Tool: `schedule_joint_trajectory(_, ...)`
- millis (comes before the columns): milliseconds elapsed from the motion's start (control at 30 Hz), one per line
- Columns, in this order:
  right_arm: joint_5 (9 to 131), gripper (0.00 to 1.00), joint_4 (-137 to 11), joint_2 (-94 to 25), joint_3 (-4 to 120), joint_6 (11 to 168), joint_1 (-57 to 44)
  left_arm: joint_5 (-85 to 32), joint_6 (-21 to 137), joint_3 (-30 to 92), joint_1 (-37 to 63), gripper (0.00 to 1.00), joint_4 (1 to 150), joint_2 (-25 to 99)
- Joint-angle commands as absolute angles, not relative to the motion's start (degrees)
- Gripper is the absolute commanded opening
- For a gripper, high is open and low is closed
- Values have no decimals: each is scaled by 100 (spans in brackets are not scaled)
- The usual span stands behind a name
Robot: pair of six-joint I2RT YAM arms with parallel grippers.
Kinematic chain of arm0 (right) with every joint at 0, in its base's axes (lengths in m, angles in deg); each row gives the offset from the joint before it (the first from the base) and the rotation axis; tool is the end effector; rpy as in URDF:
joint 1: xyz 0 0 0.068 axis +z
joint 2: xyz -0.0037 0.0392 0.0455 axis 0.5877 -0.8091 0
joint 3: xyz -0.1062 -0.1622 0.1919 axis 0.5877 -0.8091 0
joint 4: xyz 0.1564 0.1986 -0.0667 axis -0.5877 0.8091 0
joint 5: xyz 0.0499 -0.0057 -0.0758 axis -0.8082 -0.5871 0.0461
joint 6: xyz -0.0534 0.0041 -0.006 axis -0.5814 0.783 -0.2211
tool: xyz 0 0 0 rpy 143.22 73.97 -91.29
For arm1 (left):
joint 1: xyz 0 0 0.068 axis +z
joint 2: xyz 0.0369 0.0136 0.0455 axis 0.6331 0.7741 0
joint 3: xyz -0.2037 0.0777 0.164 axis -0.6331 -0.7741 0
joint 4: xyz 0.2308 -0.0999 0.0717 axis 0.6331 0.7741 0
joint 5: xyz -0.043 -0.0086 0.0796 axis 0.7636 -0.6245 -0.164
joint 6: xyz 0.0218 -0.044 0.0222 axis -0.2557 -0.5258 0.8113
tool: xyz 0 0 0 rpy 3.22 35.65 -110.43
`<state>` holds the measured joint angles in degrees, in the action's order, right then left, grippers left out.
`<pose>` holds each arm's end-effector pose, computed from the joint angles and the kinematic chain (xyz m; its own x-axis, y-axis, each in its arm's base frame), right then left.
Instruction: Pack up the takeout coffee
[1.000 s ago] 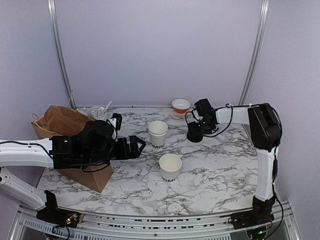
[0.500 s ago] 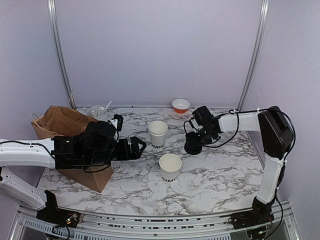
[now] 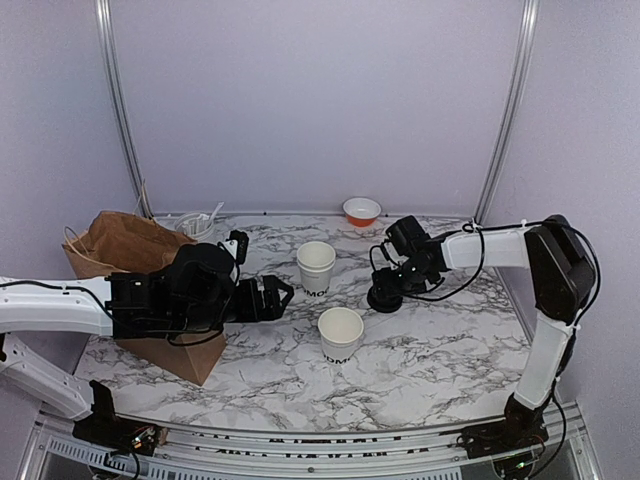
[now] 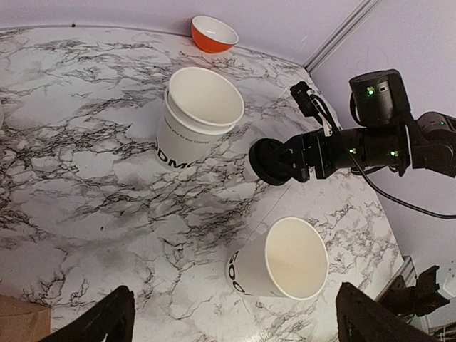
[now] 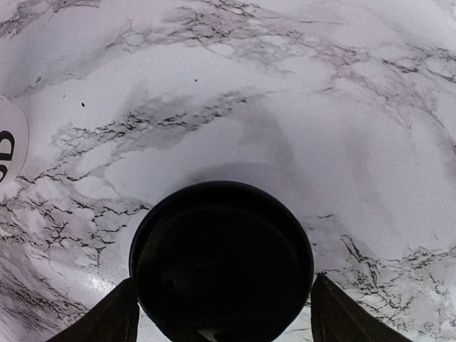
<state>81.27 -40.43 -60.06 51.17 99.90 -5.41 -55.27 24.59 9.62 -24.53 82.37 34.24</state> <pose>0.3275 0.1905 0.1670 -0.8604 -0.1707 -0.4803 -0.2375 0.9680 0.0815 0.1379 -0.2521 0.2822 -0.6323 -0.2048 -0.7472 0.3607 0.7757 -0.5179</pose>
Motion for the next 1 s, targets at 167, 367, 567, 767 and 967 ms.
schedule_joint_trajectory(167,8199,79,-4166,-6141,5176,10026,-496,-5498,2445,1054,-2462,99,8184,3473)
schedule_joint_trajectory(367,8187,79,-4187,-6242,5197,10032,-460,-5506,2440,1045,-2462,99,8180,3473)
schedule_joint_trajectory(567,8217,77,-4179,-6254,5183,10048,-428,-5489,2440,1070,-2466,99,8182,3507)
schedule_joint_trajectory(767,8266,72,-4089,-6213,5216,10066,-409,-5484,2441,1071,-2470,99,8179,3514)
schedule_joint_trajectory(967,8275,71,-3912,-5921,5366,10088,-412,-5497,2440,1045,-2464,99,8179,3482)
